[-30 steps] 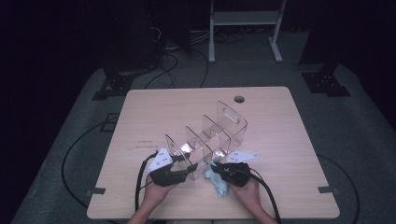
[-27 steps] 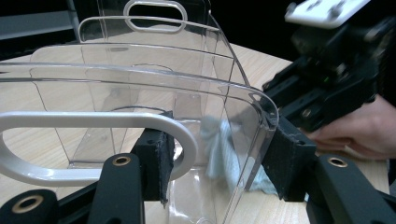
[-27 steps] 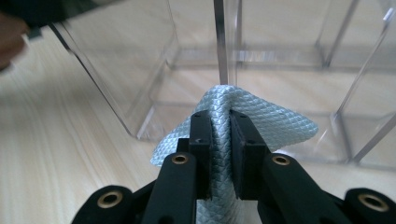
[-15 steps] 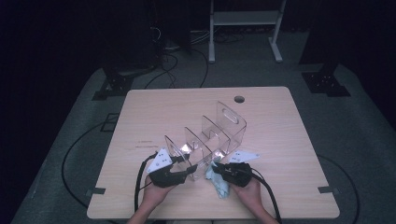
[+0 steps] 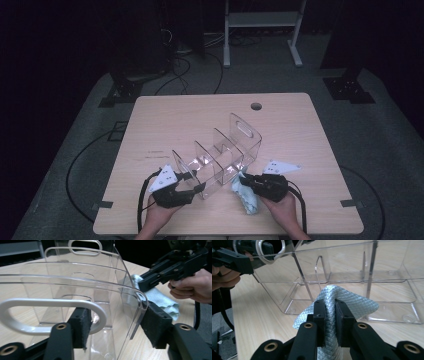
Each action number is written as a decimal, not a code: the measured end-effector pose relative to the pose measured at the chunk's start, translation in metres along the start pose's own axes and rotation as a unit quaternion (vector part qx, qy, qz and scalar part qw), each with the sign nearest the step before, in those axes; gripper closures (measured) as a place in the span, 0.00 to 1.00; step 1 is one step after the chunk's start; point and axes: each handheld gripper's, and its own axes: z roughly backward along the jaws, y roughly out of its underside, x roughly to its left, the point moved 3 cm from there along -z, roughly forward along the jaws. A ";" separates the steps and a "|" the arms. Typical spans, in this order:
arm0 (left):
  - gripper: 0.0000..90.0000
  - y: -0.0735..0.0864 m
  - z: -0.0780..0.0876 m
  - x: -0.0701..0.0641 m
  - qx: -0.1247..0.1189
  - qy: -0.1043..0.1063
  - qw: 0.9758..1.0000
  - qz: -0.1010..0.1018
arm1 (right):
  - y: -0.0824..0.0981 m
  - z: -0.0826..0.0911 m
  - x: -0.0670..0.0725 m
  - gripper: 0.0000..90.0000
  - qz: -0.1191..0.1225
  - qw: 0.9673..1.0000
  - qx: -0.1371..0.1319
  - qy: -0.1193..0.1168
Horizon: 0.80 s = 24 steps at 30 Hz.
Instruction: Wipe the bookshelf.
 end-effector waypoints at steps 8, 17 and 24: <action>0.44 0.003 0.019 0.002 -0.001 -0.007 1.000 -0.003 | -0.002 0.015 -0.006 0.89 -0.003 1.000 -0.010 0.006; 0.39 0.001 0.040 0.031 -0.011 -0.062 0.998 0.015 | -0.007 0.025 -0.010 0.89 -0.003 1.000 -0.028 0.012; 0.31 0.004 0.030 0.059 0.003 -0.090 0.995 0.038 | -0.032 0.042 -0.015 0.89 0.012 0.998 -0.059 0.022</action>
